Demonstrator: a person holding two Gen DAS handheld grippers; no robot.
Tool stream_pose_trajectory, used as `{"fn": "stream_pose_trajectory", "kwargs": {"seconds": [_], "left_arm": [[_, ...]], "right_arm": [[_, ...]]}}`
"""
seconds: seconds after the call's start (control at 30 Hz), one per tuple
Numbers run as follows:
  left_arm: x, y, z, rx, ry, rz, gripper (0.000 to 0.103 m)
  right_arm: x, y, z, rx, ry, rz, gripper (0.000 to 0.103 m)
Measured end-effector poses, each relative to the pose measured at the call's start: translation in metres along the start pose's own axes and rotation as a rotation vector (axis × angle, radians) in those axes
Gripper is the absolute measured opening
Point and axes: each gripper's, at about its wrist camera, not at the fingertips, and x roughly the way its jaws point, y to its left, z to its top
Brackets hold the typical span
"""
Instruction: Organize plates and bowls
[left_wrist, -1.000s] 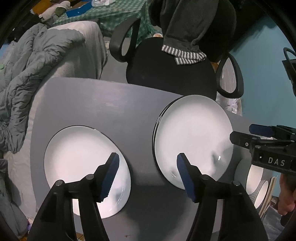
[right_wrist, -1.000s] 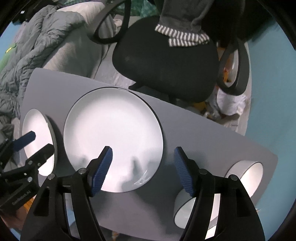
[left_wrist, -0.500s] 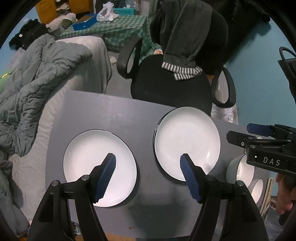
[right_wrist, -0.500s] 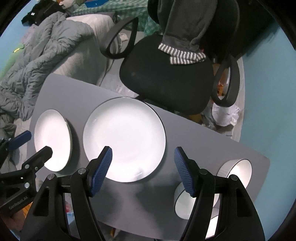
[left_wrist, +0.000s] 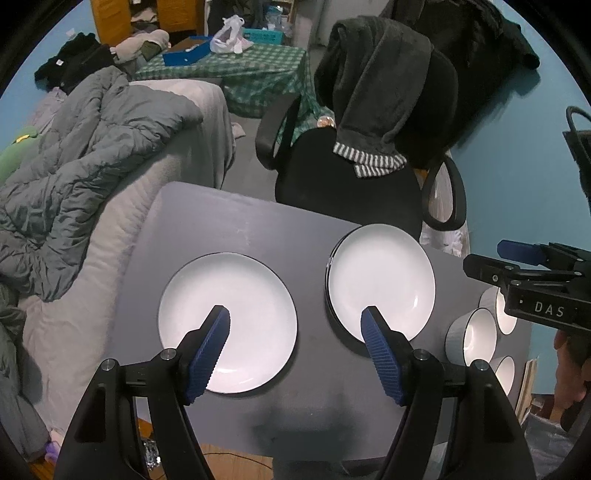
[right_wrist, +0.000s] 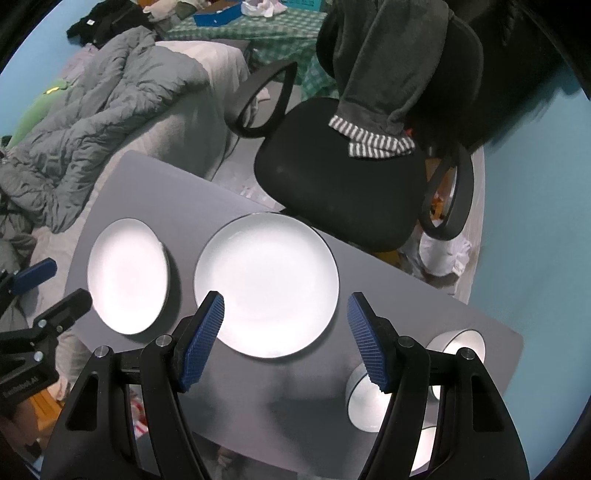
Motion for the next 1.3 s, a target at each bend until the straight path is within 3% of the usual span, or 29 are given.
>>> {"fn": "stream_pose_trajectory", "kwargs": {"seconds": [0.3,0.7,1.03,1.3], "left_arm": [[-0.027,0.027,-0.014,-0.064,-0.028,-0.026,0.075],[-0.043,0.08,-0.035,-0.147,-0.039,-0.002,0.075],[-0.044,0.129,-0.052,-0.236,-0.034,0.011,0.075],[-0.014,0.162,-0.056,-0.289,0.019,-0.007,0.075]], "right_arm": [[-0.024,0.018,-0.003,-0.049,-0.035,-0.002,0.068],[-0.033,0.061,0.004,-0.146,-0.049,0.022,0.068],[-0.014,0.112,0.017,-0.238,-0.02,0.058,0.068],[0.021,0.138,0.033,-0.273,0.028,0.105,0.068]]}}
